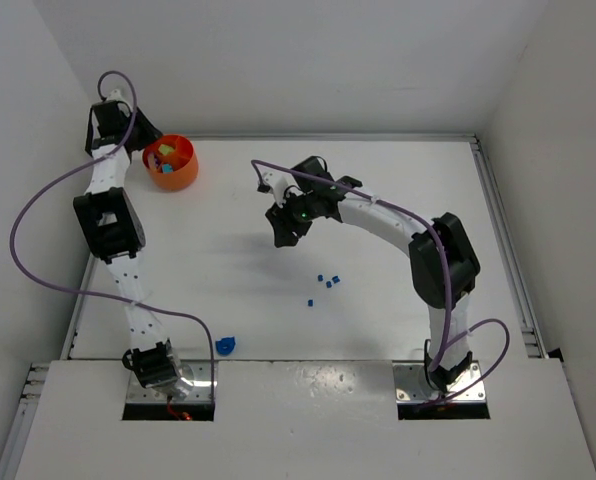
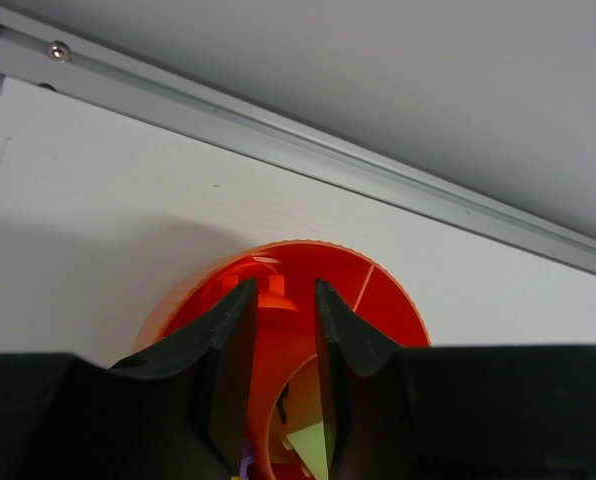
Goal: Sort the legos into containers by color
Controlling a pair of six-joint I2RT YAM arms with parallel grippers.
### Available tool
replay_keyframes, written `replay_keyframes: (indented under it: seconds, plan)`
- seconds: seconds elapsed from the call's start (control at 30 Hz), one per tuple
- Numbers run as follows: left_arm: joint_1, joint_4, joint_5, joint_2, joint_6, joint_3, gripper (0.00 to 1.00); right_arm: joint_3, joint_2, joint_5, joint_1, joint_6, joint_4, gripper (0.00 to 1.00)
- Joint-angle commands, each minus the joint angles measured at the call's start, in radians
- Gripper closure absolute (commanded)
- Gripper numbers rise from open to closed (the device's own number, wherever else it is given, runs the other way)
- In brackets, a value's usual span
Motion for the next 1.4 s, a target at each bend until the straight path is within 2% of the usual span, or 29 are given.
replay_keyframes:
  seconds: [0.0, 0.1, 0.23, 0.37, 0.4, 0.47, 0.5, 0.57, 0.6, 0.67, 0.8, 0.83, 1.0, 1.37]
  plan:
    - [0.000, 0.019, -0.043, -0.070, 0.019, 0.042, 0.65, 0.014, -0.051, -0.014, -0.007, 0.003, 0.019, 0.49]
    - [0.020, 0.030, -0.052, -0.114, 0.000, 0.042, 0.65, -0.017, -0.080, -0.014, -0.007, 0.003, 0.019, 0.53]
    - [0.069, 0.039, -0.031, -0.225, -0.025, -0.004, 0.66, -0.061, -0.122, -0.162, 0.014, -0.084, -0.020, 0.57]
    - [0.103, 0.039, 0.032, -0.436, 0.021, -0.170, 0.65, -0.072, -0.113, -0.264, 0.092, -0.231, -0.174, 0.55]
    - [0.127, 0.039, 0.052, -0.544, 0.056, -0.270, 0.65, -0.103, -0.113, -0.264, 0.111, -0.249, -0.204, 0.54]
    - [0.146, 0.018, 0.122, -0.659, 0.090, -0.369, 0.59, -0.146, -0.133, -0.264, 0.183, -0.277, -0.193, 0.45]
    - [0.155, -0.005, 0.149, -0.773, 0.117, -0.458, 0.55, -0.182, -0.142, -0.255, 0.210, -0.286, -0.162, 0.42]
    - [0.172, -0.042, 0.216, -0.884, 0.147, -0.533, 0.42, -0.195, -0.142, -0.241, 0.289, -0.299, -0.140, 0.39]
    - [0.199, -0.085, 0.238, -0.989, 0.171, -0.597, 0.39, -0.195, -0.142, -0.230, 0.310, -0.309, -0.130, 0.39]
    - [0.219, -0.134, 0.294, -1.088, 0.194, -0.652, 0.32, -0.169, -0.101, -0.216, 0.367, -0.309, -0.130, 0.39]
    - [0.270, -0.304, 0.342, -1.321, 0.245, -0.725, 0.31, -0.106, -0.021, -0.181, 0.424, -0.264, -0.055, 0.42]
    - [0.270, -0.364, 0.357, -1.352, 0.254, -0.751, 0.31, -0.091, 0.000, -0.169, 0.424, -0.235, -0.044, 0.42]
    - [0.270, -0.461, 0.426, -1.501, 0.227, -0.846, 0.30, 0.050, 0.164, -0.159, 0.456, -0.146, -0.018, 0.42]
    - [0.270, -0.439, 0.489, -1.510, 0.130, -0.929, 0.29, 0.149, 0.274, -0.150, 0.493, -0.063, 0.002, 0.44]
